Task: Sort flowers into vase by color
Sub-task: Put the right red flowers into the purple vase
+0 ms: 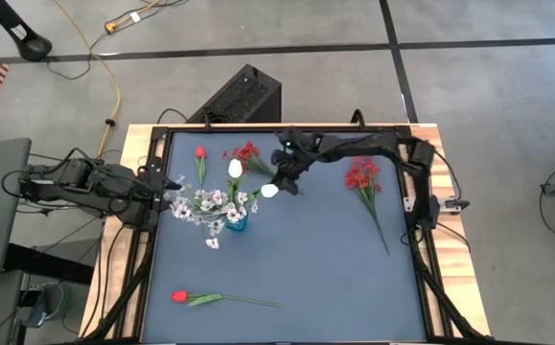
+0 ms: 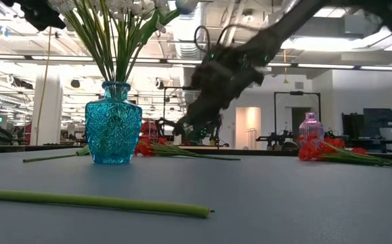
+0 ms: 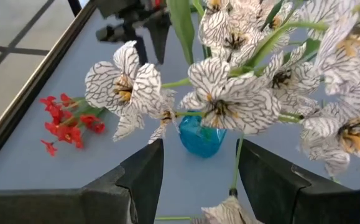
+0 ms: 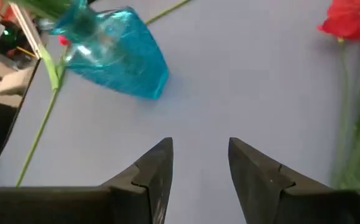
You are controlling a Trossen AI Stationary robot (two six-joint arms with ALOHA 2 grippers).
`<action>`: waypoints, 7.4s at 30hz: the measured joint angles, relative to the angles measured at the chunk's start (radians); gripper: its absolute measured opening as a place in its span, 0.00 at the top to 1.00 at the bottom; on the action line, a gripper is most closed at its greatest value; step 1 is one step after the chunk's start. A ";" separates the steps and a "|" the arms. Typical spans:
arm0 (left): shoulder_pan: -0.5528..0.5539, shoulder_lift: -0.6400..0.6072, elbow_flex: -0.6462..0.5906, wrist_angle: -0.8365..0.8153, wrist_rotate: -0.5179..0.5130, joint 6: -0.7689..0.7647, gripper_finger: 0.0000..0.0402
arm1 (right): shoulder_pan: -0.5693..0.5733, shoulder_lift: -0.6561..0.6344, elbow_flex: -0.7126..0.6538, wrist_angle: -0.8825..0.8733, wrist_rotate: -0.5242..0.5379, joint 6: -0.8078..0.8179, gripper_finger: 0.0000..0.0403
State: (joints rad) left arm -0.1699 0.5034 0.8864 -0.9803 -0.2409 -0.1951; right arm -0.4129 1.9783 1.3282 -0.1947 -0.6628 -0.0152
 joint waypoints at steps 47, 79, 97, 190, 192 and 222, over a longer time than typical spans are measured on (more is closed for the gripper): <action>0.000 -0.058 -0.430 0.122 0.270 -0.573 0.53 | 0.400 -0.794 -0.552 -0.672 0.647 0.694 0.59; -0.037 -0.178 -0.298 0.520 0.641 -0.144 0.53 | 0.425 -0.795 -0.552 -0.647 0.668 0.715 0.59; -0.340 -0.169 -0.540 0.776 0.478 -0.282 0.56 | 0.299 -0.795 -0.552 -0.700 0.722 0.802 0.57; -0.647 -0.170 -0.745 1.042 -0.047 -0.212 0.62 | -0.078 -1.135 -0.570 0.193 1.342 -0.090 0.93; -0.647 -0.170 -0.745 1.041 -0.048 -0.204 0.62 | -0.099 -1.129 -0.570 0.195 1.342 -0.090 0.93; -0.647 -0.170 -0.745 1.043 -0.057 -0.243 0.62 | -0.201 -1.139 -0.843 0.347 1.340 -0.010 0.82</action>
State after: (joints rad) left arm -0.8173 0.3332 0.1410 0.0630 -0.2975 -0.4377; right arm -0.6144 0.8389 0.4854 0.1523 0.6777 -0.0256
